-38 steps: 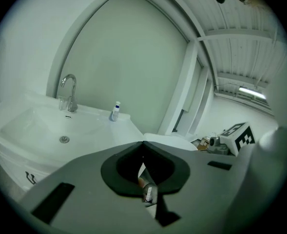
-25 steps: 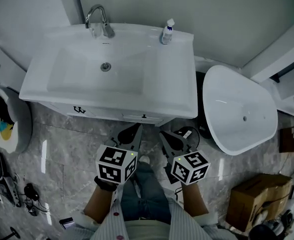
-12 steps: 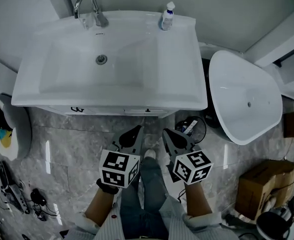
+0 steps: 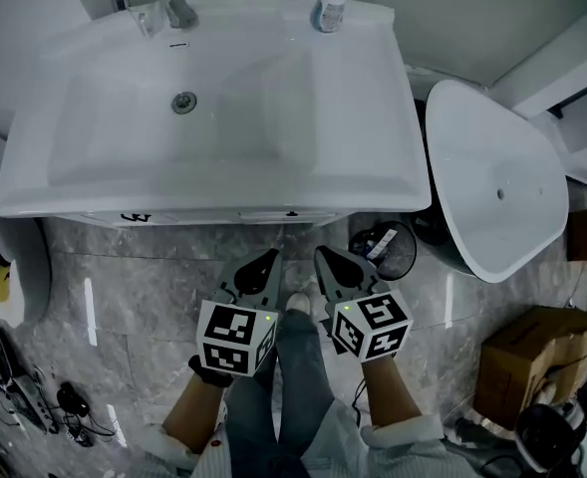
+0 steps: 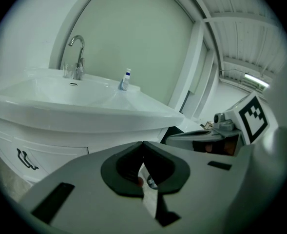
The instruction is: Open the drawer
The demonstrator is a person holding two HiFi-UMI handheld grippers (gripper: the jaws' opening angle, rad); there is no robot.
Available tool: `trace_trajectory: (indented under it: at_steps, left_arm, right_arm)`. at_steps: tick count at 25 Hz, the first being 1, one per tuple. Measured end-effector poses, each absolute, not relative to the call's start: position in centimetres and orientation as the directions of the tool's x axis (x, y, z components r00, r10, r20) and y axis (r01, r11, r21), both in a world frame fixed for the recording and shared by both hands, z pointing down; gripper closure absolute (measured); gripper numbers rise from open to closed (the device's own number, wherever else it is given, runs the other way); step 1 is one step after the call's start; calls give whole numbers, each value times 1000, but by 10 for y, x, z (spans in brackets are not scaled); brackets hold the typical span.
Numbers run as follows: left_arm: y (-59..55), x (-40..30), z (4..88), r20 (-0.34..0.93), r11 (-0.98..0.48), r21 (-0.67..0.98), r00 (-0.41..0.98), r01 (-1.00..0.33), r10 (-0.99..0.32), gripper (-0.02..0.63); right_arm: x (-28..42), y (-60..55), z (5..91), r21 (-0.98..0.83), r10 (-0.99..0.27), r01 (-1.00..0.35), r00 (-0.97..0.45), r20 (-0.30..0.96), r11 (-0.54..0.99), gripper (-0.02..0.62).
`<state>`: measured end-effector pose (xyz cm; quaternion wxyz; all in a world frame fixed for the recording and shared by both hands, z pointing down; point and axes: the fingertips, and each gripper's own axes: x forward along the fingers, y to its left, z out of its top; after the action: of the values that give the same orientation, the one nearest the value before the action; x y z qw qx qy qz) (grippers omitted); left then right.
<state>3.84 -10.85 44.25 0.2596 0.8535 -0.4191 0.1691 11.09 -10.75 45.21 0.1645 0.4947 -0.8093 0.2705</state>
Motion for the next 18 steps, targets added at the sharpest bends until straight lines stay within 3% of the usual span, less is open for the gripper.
trace_trajectory:
  at_steps: [18]
  left_arm:
    - [-137, 50, 544, 529, -583, 240, 608, -776, -592, 589]
  right_arm:
    - [105, -144, 564, -221, -673, -873, -479, 564, 435, 584]
